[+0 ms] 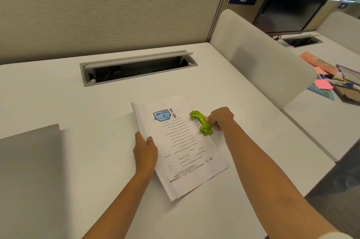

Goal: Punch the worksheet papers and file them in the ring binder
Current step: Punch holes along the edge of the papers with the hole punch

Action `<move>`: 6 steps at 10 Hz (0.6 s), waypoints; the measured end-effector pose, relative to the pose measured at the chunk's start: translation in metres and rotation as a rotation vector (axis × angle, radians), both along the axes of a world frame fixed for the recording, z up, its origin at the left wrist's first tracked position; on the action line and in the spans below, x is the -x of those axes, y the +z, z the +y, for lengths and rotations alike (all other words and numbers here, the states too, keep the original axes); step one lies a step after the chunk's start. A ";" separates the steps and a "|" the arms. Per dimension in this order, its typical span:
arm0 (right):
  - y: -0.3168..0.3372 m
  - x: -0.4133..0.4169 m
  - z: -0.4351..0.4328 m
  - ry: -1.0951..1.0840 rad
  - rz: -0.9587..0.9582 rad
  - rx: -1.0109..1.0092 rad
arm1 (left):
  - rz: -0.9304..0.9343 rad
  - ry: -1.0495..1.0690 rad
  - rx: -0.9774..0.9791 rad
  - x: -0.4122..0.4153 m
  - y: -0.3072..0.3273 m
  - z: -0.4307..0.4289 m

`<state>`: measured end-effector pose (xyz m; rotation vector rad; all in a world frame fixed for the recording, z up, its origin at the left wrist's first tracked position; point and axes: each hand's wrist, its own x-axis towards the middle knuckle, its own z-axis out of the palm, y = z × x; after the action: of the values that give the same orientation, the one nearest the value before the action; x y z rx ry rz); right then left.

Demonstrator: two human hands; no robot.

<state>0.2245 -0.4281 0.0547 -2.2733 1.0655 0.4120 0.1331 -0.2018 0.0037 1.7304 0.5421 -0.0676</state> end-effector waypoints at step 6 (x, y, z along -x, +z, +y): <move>0.020 0.001 0.018 0.030 -0.068 -0.053 | -0.024 -0.005 0.030 0.008 0.006 0.004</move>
<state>0.2234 -0.4099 0.0747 -2.2423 0.9769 0.3680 0.1252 -0.1983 0.0093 1.7014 0.5162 -0.0584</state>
